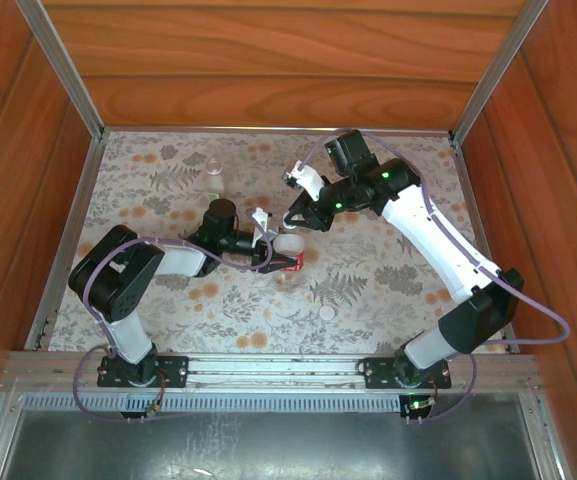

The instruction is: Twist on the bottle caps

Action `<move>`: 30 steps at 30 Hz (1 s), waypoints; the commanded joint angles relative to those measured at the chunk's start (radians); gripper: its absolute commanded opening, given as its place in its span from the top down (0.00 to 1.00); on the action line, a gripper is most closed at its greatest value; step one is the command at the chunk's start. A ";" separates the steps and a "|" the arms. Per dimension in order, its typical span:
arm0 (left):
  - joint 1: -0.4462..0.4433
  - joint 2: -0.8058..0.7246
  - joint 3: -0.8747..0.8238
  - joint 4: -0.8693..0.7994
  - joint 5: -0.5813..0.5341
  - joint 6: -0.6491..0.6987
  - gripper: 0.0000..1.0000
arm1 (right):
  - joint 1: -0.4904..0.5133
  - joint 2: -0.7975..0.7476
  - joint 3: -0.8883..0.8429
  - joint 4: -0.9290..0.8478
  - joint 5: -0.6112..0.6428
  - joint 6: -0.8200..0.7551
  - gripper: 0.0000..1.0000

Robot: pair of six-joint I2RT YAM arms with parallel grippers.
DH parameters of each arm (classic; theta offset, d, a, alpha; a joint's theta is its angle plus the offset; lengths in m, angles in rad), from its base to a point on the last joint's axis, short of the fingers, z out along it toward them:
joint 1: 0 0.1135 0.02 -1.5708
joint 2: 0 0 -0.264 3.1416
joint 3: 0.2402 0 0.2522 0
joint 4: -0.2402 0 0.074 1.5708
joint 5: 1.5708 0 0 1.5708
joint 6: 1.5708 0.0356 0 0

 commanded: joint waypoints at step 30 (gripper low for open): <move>-0.162 0.040 0.156 0.007 -1.136 -0.068 0.41 | 0.179 0.035 -0.183 0.520 0.756 0.786 0.53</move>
